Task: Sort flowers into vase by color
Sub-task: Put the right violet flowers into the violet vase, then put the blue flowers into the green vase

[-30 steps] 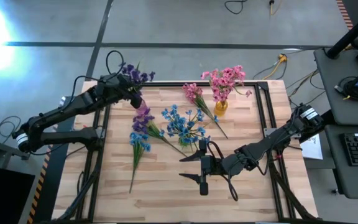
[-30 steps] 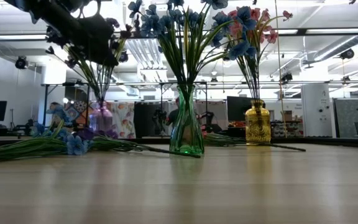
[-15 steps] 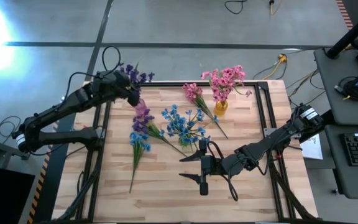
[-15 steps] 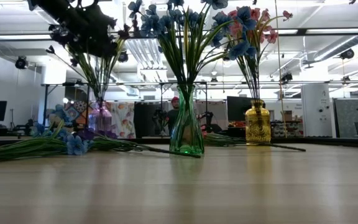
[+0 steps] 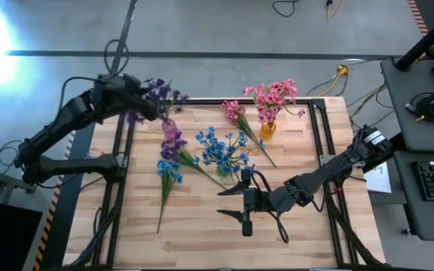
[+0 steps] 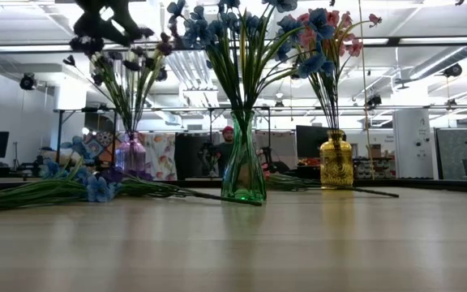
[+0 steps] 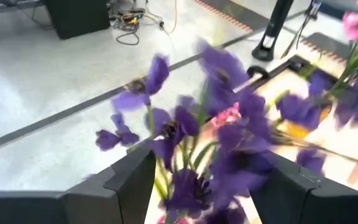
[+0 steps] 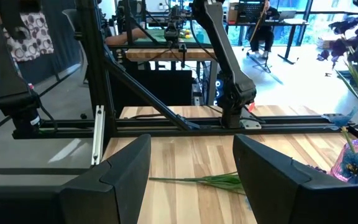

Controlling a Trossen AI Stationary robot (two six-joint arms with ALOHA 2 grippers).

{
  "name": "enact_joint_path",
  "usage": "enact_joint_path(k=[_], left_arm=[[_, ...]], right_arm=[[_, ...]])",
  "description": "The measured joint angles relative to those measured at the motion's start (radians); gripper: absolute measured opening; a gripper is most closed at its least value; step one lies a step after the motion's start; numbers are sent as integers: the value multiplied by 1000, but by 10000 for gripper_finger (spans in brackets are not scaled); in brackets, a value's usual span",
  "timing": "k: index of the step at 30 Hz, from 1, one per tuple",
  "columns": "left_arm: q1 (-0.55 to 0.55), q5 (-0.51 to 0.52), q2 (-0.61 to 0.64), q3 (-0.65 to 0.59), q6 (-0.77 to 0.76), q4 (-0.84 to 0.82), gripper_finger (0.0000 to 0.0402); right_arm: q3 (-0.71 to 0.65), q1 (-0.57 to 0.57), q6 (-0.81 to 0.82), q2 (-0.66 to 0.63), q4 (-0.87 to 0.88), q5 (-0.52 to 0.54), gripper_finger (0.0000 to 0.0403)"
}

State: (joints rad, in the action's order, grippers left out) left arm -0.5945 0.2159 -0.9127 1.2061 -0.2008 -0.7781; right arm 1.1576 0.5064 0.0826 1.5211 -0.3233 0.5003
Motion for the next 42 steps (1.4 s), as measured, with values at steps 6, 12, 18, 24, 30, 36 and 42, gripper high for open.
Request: enact_joint_path(k=[6, 12, 18, 24, 30, 36, 42], left_arm=[[0, 0, -1, 122, -2, -61, 217], [3, -12, 1, 190, 8, -64, 217], [168, -119, 14, 206, -1, -69, 217], [600, 193, 3, 200, -87, -146, 217], [1084, 490, -39, 205, -286, -242, 217], [1431, 652, -117, 181, -546, -297, 217], [1534, 656, -224, 157, -722, -308, 217]], right_arm=[[0, -2, 3, 0, 0, 0, 221], [0, -1, 3, 0, 3, 0, 221], [0, 12, 53, -11, 78, -1, 221], [0, 30, 191, -45, 286, -14, 221], [1, 32, 469, -112, 583, -36, 221], [1, 41, 636, -138, 828, -42, 221], [1, 76, 755, -139, 892, -173, 221]])
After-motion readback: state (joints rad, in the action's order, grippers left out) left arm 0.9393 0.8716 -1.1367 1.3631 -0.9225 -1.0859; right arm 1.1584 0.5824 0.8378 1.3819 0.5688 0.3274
